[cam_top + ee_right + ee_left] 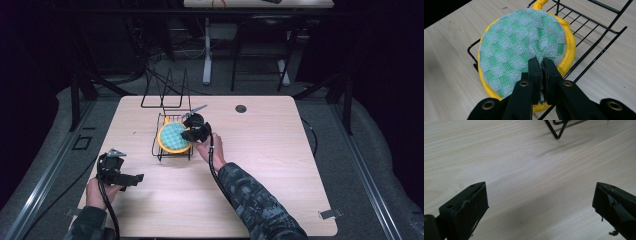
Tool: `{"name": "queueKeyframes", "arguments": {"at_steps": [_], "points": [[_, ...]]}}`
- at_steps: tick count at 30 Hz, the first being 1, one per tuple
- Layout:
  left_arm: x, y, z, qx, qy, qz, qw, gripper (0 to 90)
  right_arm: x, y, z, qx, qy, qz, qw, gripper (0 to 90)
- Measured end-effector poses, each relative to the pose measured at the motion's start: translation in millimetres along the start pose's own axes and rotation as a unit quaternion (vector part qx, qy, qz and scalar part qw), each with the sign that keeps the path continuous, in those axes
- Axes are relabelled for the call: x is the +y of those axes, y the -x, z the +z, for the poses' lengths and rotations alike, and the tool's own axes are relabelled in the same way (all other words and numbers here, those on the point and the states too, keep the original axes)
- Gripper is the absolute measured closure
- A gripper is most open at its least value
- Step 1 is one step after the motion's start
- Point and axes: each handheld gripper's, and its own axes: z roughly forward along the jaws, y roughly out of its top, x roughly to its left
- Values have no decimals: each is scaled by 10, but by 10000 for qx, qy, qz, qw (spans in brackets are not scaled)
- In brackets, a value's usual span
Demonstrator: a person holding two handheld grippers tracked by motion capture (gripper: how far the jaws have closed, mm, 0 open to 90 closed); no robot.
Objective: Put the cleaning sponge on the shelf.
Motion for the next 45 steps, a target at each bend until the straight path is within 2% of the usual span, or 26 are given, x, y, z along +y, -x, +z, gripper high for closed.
{"name": "queueKeyframes", "arguments": {"at_steps": [4, 6, 11, 12, 17, 20, 23, 27, 31, 35, 39, 45], "points": [[1, -4, -6, -16, -17, -7, 10000, 3, -10, 4, 46, -83, -75, 59, 9999, 860], [-1, -1, -1, -1, -5, -1, 10000, 3, -21, 14, 72, -106, -115, 220, 9996, 856], [0, 0, -1, -24, -28, -17, 10000, 3, -47, 39, 113, -144, -144, 417, 9989, 849], [0, -1, -2, -27, -29, -3, 10000, 3, -52, 37, 116, -126, -124, 512, 9985, 844], [3, 6, 2, -24, -40, -1, 10000, 3, -56, 52, 101, -75, -134, 570, 9983, 812], [3, 6, 2, -24, -37, 1, 10000, 3, -67, 50, 108, 69, -107, 672, 9977, 785], [4, 4, 1, -26, -41, 1, 10000, 3, -69, 48, 106, 105, -96, 686, 9975, 755], [3, 0, 1, -18, -22, -4, 10000, 3, -68, 51, 59, 169, -52, 675, 9976, 569], [6, 9, 3, 7, -1, 0, 10000, 3, -69, 24, -20, 245, 21, 508, 9984, 396], [11, 14, 1, -7, -12, 0, 10000, 3, -60, 1, -119, 289, -16, 375, 9989, 220], [10, 14, -2, -5, -7, 14, 10000, 3, -64, -7, -240, 326, 27, 238, 9992, 137], [9, 20, -4, -5, -2, 33, 10000, 3, -111, -35, -486, 301, -33, -132, 9995, 28]]}}
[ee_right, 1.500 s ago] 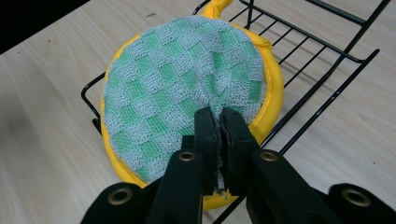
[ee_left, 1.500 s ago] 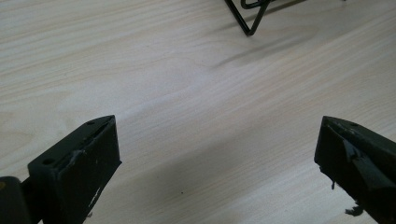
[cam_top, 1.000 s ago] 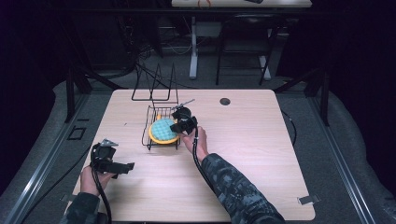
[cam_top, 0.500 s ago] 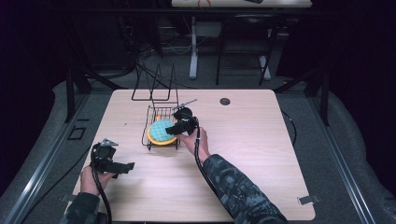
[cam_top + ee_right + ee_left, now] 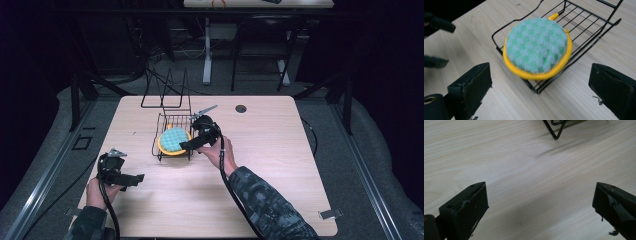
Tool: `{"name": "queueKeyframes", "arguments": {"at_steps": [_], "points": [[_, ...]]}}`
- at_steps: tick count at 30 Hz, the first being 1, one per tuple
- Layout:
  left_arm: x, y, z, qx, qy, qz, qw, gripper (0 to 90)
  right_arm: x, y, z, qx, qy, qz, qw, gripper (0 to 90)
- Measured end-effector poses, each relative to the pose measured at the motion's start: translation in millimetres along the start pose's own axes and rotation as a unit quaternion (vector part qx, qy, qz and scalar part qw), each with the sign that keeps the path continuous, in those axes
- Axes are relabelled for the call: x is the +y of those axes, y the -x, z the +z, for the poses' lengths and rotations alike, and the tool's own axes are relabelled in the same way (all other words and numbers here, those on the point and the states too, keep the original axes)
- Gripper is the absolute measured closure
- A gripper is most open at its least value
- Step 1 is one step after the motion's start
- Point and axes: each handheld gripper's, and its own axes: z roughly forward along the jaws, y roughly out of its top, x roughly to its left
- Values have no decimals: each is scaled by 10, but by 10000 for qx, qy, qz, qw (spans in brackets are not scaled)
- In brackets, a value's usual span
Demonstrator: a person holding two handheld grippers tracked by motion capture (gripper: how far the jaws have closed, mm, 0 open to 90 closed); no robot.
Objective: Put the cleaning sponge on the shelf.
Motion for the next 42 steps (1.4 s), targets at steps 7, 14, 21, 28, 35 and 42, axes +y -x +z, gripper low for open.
{"name": "queueKeyframes", "arguments": {"at_steps": [7, 14, 21, 28, 35, 42], "points": [[7, 8, 3, -5, -31, 35, 10000, 2, -143, 6, -401, -55, -4, -179, 9998, 0], [8, 14, 0, 3, -21, 35, 10000, 2, -325, 45, -761, -196, 35, -247, 9995, 0], [6, 17, 6, 9, -8, 18, 10000, 3, -509, 103, -1073, -384, 88, -276, 9988, 0], [5, 15, 9, 13, -24, 41, 10000, 3, -752, 223, -1336, -619, 147, -110, 9979, 0], [4, 21, 11, 15, -29, 39, 10000, 3, -1093, 361, -1548, -881, 122, 161, 9959, 0], [2, 23, 13, 20, -19, 44, 10000, 3, -1551, 493, -1670, -1138, -31, 519, 9921, 0]]}}
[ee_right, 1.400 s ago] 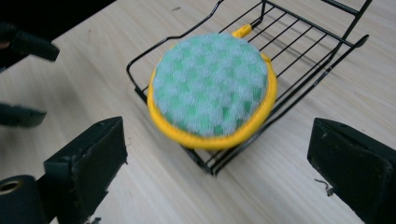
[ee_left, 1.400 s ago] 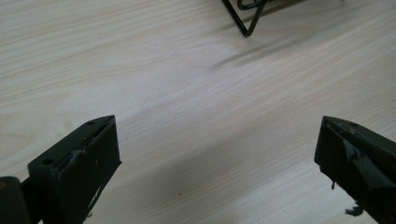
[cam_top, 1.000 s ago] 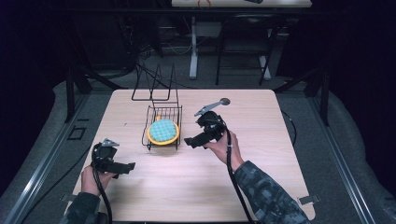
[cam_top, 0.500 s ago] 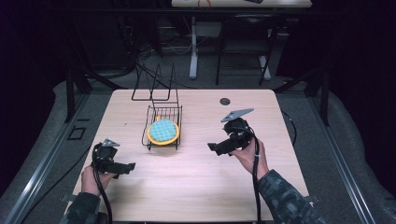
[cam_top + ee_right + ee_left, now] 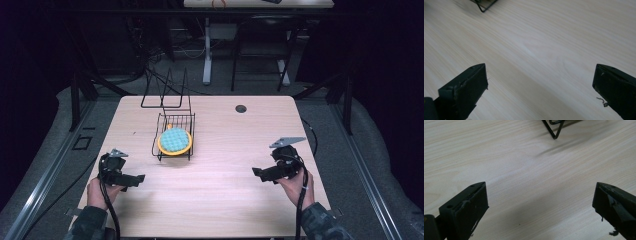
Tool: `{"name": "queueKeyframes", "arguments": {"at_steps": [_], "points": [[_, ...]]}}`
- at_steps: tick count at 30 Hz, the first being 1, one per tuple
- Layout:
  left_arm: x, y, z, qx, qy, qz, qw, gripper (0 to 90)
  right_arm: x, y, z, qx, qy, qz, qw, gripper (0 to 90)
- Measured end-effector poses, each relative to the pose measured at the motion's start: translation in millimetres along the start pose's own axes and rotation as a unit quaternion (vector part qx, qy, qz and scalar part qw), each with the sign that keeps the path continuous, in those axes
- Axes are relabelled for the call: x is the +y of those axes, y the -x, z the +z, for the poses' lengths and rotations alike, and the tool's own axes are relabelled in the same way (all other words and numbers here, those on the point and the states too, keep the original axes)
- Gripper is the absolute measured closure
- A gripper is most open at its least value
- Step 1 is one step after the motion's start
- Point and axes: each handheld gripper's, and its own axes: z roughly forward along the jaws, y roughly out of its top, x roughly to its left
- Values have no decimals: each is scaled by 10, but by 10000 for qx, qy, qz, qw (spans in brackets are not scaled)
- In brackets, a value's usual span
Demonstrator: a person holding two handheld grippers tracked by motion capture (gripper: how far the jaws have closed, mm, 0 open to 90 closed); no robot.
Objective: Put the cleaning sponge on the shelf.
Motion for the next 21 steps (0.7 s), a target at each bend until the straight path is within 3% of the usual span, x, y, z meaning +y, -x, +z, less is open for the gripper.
{"name": "queueKeyframes", "arguments": {"at_steps": [5, 8, 9, 21], "points": [[6, 7, -1, -9, -24, 56, 10000, 3, -340, 156, -64, -161, -101, 440, 9989, 0], [6, 6, -2, -12, -17, 56, 10000, 2, -446, 195, -72, -216, -176, 519, 9983, 0], [7, 4, -1, -11, -19, 61, 10000, 3, -530, 230, -70, -351, -311, 523, 9975, 0], [17, 17, 23, 4, -26, 42, 10000, 3, -560, 324, 31, -370, -568, 530, 9963, 4]]}}
